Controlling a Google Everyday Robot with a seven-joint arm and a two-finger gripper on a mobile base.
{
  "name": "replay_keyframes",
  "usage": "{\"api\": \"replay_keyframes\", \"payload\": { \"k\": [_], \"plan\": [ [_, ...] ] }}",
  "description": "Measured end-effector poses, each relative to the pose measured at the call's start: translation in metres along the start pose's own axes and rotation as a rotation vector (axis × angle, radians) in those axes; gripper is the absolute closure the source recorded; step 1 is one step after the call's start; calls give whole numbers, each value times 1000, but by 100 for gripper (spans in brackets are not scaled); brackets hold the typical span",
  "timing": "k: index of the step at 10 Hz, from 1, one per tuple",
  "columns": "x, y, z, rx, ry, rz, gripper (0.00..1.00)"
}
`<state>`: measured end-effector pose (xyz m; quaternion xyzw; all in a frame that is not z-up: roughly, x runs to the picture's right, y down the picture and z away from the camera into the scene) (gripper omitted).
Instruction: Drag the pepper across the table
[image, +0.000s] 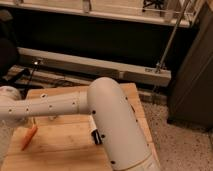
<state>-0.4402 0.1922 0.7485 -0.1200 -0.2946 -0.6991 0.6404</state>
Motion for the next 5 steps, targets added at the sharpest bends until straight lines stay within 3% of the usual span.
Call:
{"api": "replay_keyframes", "payload": {
  "k": [5],
  "plan": [
    [-7, 3, 29, -64, -79, 12, 47]
  ]
}}
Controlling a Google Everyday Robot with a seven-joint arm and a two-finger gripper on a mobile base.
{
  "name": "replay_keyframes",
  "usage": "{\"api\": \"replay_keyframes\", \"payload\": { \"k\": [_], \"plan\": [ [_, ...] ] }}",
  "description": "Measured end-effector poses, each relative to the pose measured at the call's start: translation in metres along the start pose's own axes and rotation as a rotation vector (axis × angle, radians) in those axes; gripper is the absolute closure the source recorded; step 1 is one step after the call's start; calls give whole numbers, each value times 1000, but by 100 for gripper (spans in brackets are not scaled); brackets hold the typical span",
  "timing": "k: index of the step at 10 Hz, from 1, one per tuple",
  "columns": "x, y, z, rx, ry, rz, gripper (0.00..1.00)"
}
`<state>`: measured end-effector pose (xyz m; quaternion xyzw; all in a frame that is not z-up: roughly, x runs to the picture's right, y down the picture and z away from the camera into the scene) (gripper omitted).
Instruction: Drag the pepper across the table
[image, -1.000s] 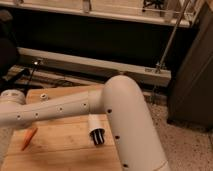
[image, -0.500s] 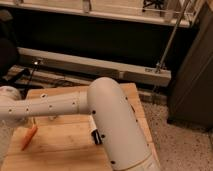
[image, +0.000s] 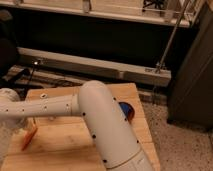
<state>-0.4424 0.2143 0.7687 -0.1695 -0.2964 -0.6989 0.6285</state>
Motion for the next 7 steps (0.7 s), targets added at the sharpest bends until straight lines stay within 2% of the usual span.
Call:
{"api": "replay_keyframes", "payload": {
  "k": [5, 7],
  "plan": [
    [-3, 13, 9, -64, -28, 19, 47],
    [-2, 12, 14, -67, -33, 26, 47]
  ]
}}
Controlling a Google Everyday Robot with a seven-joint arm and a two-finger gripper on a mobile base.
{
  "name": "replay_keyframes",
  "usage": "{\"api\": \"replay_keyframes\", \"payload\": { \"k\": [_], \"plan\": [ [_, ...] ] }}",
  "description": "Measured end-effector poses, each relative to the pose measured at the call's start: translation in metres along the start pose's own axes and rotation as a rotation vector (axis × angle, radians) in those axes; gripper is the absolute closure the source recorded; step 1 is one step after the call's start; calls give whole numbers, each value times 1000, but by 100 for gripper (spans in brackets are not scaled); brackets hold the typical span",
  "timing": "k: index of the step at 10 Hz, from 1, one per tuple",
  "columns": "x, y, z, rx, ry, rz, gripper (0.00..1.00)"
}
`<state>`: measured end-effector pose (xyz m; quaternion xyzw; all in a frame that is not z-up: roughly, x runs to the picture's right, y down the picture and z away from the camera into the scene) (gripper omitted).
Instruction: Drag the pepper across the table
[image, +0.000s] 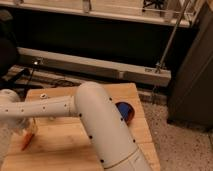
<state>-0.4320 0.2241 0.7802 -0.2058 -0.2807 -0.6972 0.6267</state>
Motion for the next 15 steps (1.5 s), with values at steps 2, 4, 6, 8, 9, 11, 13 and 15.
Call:
{"api": "replay_keyframes", "payload": {
  "k": [2, 4, 6, 8, 9, 11, 13, 15],
  "plan": [
    [5, -4, 6, 3, 3, 12, 47],
    [9, -4, 10, -3, 4, 20, 47],
    [12, 0, 15, -18, -2, 34, 47],
    [13, 2, 21, -30, -11, 44, 47],
    [12, 2, 23, -33, -14, 44, 47],
    [13, 1, 25, -36, -19, 47, 47],
    [16, 2, 22, -38, -15, 49, 47],
    [18, 3, 18, -41, -7, 48, 49]
  ]
}}
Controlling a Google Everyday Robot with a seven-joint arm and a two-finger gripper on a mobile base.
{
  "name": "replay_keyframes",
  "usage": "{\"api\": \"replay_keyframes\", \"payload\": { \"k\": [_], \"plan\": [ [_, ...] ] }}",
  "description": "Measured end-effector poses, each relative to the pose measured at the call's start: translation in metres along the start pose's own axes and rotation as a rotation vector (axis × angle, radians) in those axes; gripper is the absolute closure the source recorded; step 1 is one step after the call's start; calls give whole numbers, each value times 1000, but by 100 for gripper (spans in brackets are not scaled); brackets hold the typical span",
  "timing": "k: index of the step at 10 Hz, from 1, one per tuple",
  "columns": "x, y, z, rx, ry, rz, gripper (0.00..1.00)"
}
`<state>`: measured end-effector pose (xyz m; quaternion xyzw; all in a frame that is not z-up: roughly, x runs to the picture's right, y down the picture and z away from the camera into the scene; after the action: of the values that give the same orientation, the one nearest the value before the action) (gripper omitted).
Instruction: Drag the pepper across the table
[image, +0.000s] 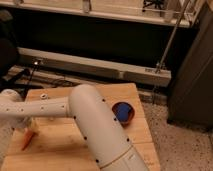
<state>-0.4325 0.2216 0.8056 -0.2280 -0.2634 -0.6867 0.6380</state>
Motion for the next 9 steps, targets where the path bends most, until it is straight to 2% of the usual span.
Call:
{"api": "replay_keyframes", "payload": {
  "k": [1, 2, 4, 5, 7, 9],
  "plan": [
    [0, 0, -1, -1, 0, -2, 54],
    [-1, 0, -1, 0, -4, -5, 64],
    [-2, 0, 1, 1, -13, -8, 68],
    [-3, 0, 3, 4, -20, -9, 66],
    [-3, 0, 4, 8, -29, -18, 48],
    [-4, 2, 5, 7, -34, -26, 46]
  ]
}}
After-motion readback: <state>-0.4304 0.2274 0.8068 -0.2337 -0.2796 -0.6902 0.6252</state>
